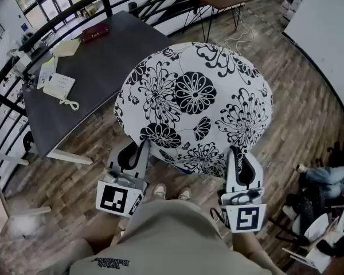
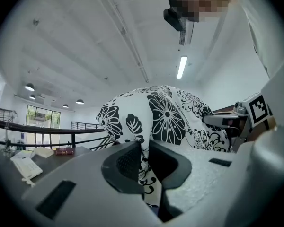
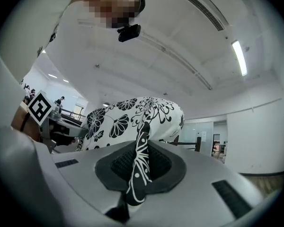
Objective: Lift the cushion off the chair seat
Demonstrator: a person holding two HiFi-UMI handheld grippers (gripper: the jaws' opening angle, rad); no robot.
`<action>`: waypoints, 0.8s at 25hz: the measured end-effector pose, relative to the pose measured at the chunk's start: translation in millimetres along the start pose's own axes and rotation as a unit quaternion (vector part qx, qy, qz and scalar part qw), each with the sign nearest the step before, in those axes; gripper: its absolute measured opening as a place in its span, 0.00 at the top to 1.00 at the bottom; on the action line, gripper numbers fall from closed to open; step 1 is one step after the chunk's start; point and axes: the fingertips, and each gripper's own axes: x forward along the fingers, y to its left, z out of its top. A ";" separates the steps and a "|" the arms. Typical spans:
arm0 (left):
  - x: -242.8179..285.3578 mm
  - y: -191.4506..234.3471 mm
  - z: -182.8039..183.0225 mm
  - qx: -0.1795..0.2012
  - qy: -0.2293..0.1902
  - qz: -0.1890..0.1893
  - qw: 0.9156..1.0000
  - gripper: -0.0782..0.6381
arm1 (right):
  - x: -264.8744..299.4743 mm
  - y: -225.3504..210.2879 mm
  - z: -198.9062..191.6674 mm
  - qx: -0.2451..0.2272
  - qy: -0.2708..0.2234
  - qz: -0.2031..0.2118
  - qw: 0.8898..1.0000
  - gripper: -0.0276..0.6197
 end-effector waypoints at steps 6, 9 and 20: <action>0.0 0.0 -9.2 0.004 0.011 -0.005 1.000 0.85 | 2.7 3.2 -15.4 0.017 0.019 -0.002 1.000 0.92; 0.0 -0.5 -10.9 0.000 0.015 -0.007 1.000 0.85 | 2.6 2.8 -15.5 0.014 0.021 -0.003 1.000 0.92; 0.8 -2.7 -9.5 -0.016 0.021 -0.023 0.999 0.85 | 1.3 2.4 -10.9 0.012 0.024 -0.006 1.000 0.92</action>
